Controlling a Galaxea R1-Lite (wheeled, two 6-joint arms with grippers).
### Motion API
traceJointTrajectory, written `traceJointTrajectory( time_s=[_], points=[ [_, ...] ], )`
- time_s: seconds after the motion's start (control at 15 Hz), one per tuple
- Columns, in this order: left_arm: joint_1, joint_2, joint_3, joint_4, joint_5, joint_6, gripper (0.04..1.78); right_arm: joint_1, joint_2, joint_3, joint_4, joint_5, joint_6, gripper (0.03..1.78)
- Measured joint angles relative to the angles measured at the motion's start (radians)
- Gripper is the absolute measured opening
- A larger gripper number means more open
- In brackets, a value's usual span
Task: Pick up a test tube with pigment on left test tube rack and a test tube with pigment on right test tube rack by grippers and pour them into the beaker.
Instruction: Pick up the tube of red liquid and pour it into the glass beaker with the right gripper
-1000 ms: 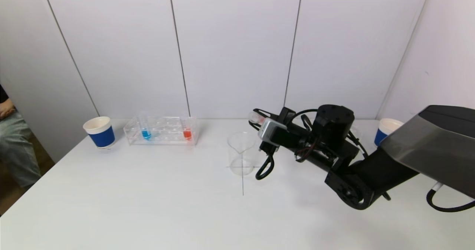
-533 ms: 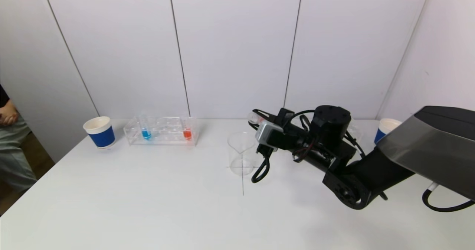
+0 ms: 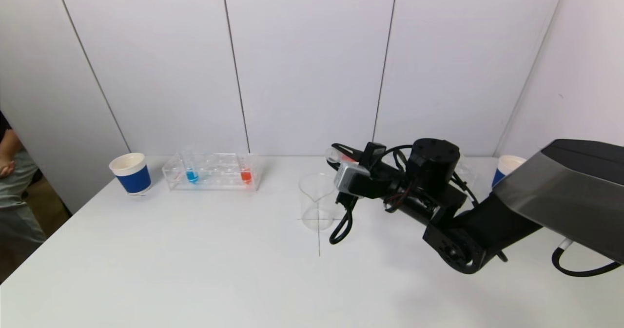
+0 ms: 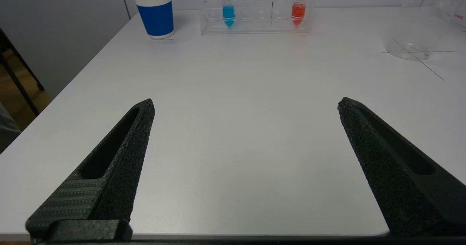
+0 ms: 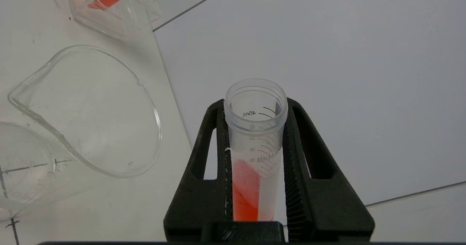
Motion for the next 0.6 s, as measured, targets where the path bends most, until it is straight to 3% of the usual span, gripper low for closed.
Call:
traceJointTrajectory(
  time_s=[0.6],
  points=[
    [0.0, 0.0, 0.0, 0.0, 0.0, 0.0, 1.76, 0.001, 0.02, -0.013, 0.003, 0.005, -0.056, 0.46]
  ],
)
